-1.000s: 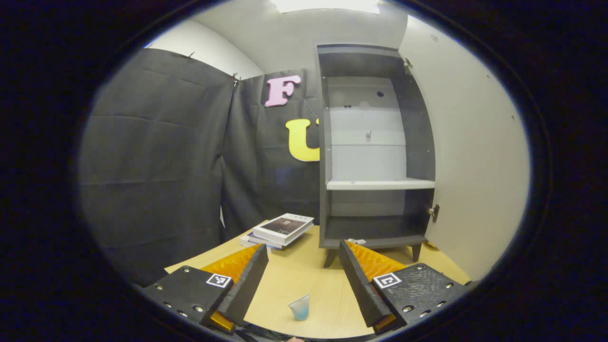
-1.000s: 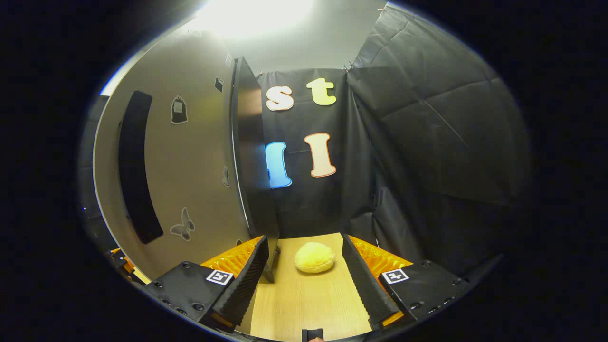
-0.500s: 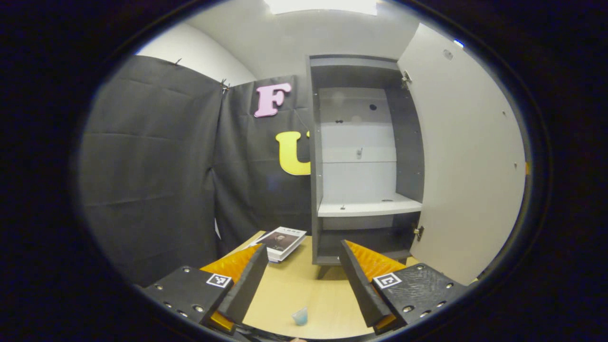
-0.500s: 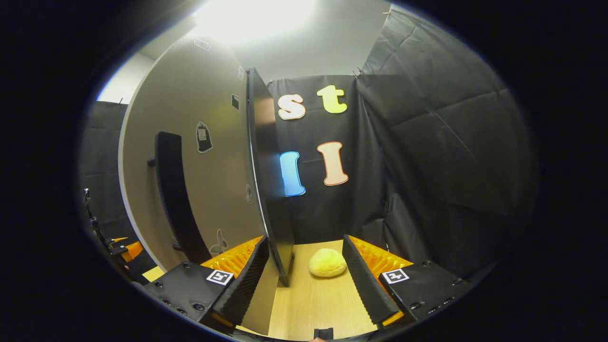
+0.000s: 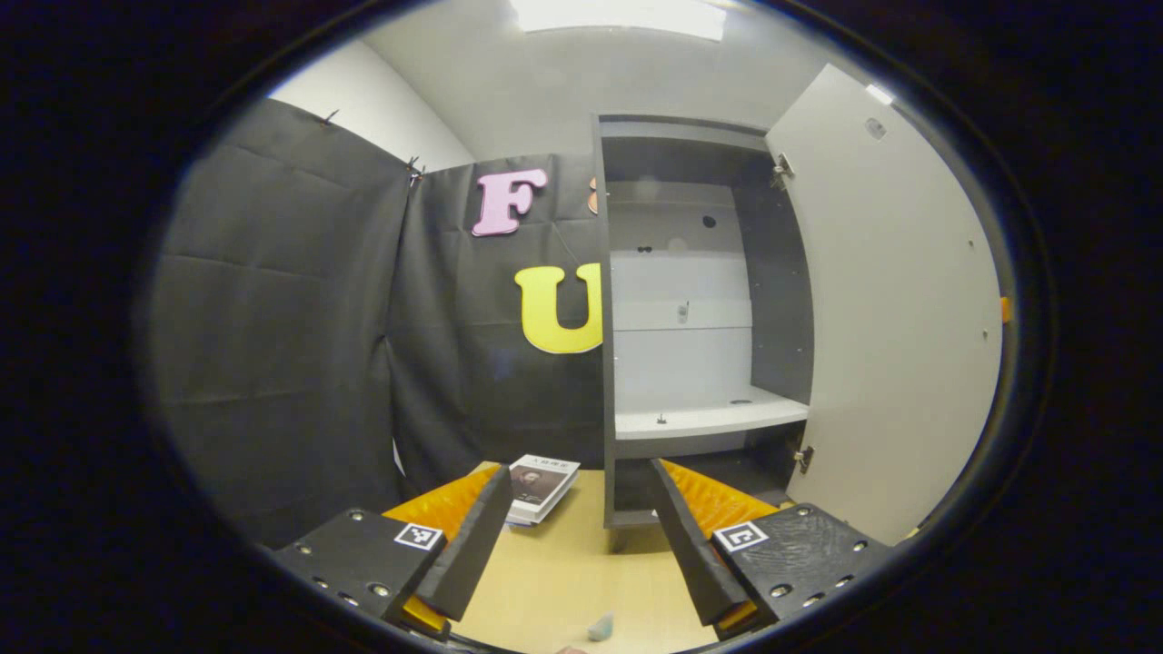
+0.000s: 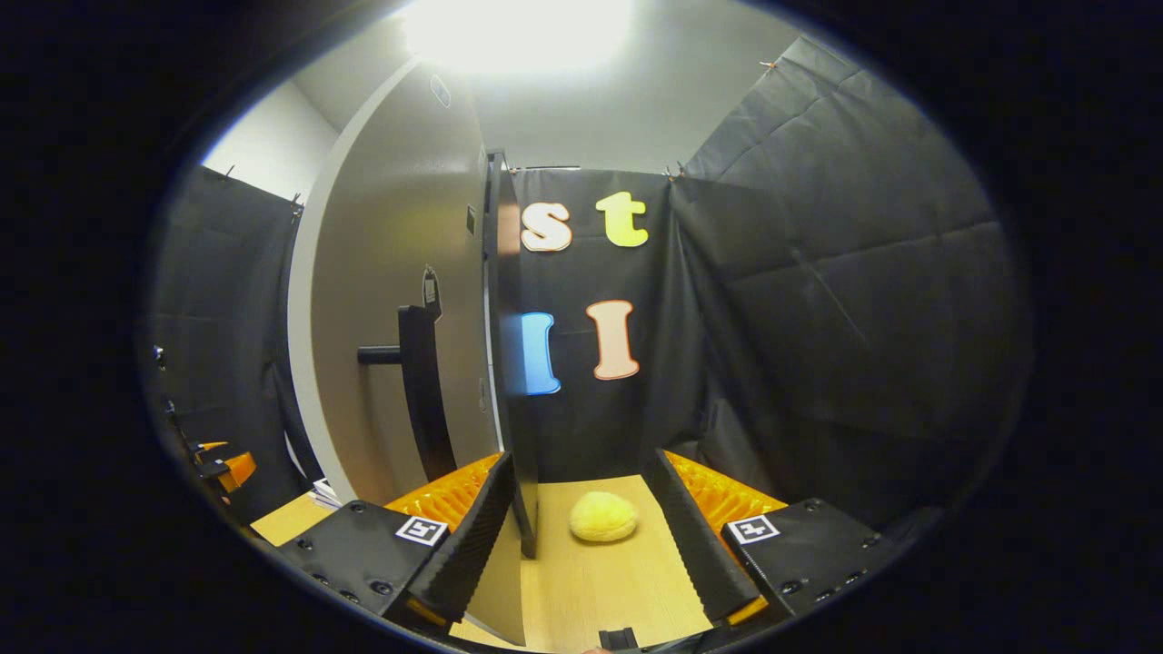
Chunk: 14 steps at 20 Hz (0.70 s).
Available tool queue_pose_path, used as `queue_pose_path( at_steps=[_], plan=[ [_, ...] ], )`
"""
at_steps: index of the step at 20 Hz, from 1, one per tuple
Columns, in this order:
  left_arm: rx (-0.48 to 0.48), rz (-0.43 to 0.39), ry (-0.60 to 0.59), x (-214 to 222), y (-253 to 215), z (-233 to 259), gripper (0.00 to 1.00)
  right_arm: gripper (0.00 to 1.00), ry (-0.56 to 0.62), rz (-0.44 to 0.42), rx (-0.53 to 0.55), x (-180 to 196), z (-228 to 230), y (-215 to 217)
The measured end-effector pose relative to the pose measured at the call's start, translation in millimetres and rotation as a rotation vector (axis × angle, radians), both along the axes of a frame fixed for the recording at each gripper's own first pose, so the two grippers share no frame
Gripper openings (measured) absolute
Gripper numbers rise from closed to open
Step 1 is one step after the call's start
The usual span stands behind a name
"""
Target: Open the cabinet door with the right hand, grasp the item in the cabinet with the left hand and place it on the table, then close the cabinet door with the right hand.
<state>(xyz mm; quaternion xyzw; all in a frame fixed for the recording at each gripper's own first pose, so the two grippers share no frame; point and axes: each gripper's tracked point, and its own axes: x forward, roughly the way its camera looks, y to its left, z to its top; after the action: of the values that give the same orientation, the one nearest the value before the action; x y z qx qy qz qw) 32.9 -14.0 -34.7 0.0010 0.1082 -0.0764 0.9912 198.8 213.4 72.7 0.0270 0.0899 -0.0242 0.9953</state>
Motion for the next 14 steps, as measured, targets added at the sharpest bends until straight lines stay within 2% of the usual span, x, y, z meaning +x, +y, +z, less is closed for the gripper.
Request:
queue_pose_path(
  at_steps=[2, 4, 5, 6, 7, 8, 9, 10, 11, 12, 13, 14],
  plan=[
    [-0.006, -0.012, 0.004, 7, 8, -7, 0.90, 0.92, 0.001, -0.037, -0.010, -1, 0, 2],
    [-0.011, -0.021, 0.012, 15, 15, -15, 0.92, 0.92, -0.001, -0.068, -0.018, -2, 1, 4],
    [-0.014, -0.025, 0.017, 19, 17, -19, 0.92, 0.96, -0.002, -0.076, -0.022, -4, 2, 6],
    [-0.020, -0.029, 0.018, 23, 20, -20, 0.93, 0.92, -0.002, -0.082, -0.022, -6, 3, 10],
    [-0.026, -0.035, 0.019, 26, 21, -22, 0.91, 0.96, -0.001, -0.084, -0.016, -6, 3, 15],
    [-0.030, -0.040, 0.021, 29, 24, -24, 0.93, 0.92, 0.001, -0.081, -0.007, -6, 3, 19],
    [-0.035, -0.041, 0.018, 32, 27, -26, 0.93, 0.92, 0.005, -0.075, 0.002, -6, 2, 25],
    [-0.043, -0.044, 0.016, 34, 30, -27, 0.93, 0.96, 0.007, -0.070, 0.013, -5, 1, 31],
    [-0.053, -0.050, 0.019, 36, 32, -29, 0.92, 0.96, 0.009, -0.067, 0.020, -6, 1, 38],
    [-0.061, -0.056, 0.021, 43, 35, -27, 0.91, 0.92, 0.009, -0.069, 0.025, -7, 1, 43],
    [-0.065, -0.060, 0.022, 45, 40, -28, 0.91, 0.96, 0.009, -0.072, 0.026, -10, 2, 49],
    [-0.065, -0.060, 0.022, 47, 45, -30, 0.93, 0.96, 0.008, -0.074, 0.022, -11, 3, 55]
  ],
)
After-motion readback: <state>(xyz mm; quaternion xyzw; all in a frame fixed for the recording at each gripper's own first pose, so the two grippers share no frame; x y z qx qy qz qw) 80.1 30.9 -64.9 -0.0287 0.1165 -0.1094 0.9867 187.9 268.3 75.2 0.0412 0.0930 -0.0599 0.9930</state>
